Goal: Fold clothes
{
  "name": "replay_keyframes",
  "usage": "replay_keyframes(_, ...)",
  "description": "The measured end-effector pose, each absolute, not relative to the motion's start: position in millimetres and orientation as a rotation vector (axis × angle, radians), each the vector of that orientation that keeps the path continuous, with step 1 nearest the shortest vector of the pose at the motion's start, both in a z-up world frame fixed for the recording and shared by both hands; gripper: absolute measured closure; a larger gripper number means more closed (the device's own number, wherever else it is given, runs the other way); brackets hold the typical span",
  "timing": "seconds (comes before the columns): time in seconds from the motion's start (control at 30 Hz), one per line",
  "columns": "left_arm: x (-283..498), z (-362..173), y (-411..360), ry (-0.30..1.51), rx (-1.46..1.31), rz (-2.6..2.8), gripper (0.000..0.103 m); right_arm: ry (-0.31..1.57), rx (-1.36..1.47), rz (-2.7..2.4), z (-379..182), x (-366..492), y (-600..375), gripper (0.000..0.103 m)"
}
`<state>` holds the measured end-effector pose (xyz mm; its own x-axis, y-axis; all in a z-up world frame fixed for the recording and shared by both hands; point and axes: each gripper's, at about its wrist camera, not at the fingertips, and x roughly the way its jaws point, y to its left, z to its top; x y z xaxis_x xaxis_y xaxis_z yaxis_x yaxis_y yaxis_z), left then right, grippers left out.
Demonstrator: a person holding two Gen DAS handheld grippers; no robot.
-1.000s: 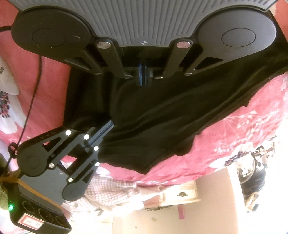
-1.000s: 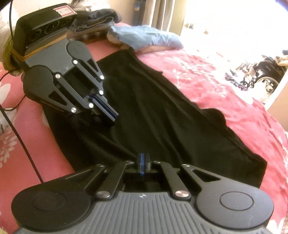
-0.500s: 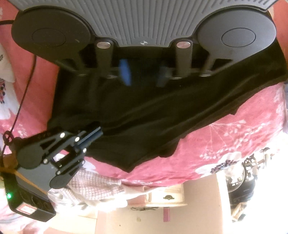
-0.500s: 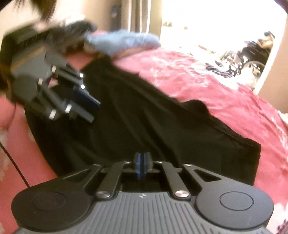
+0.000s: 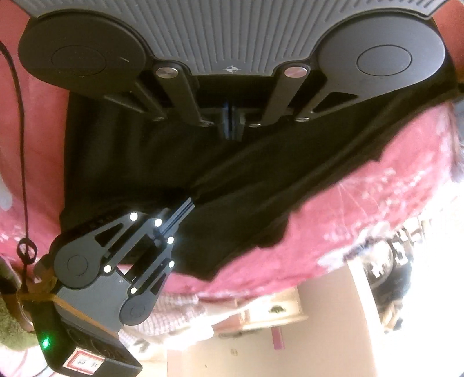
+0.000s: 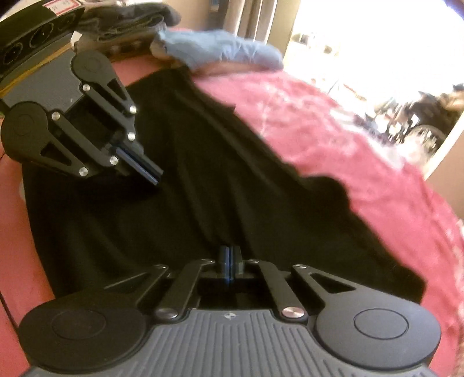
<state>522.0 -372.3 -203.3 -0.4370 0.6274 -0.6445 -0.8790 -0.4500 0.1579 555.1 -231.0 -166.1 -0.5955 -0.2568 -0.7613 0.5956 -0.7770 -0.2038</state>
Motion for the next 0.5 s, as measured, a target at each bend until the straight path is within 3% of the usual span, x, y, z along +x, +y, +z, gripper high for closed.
replay_keyframes(0.37,511,-214,-367,0.623,-0.634,2.047,0.103,0.755,0.970,-2.404,-181,549,-236,0.103)
replay_keyframes(0.5,515,-219,-367,0.653,-0.616,2.053,0.103,0.687,0.951,-2.450,-175,551,-231,0.102)
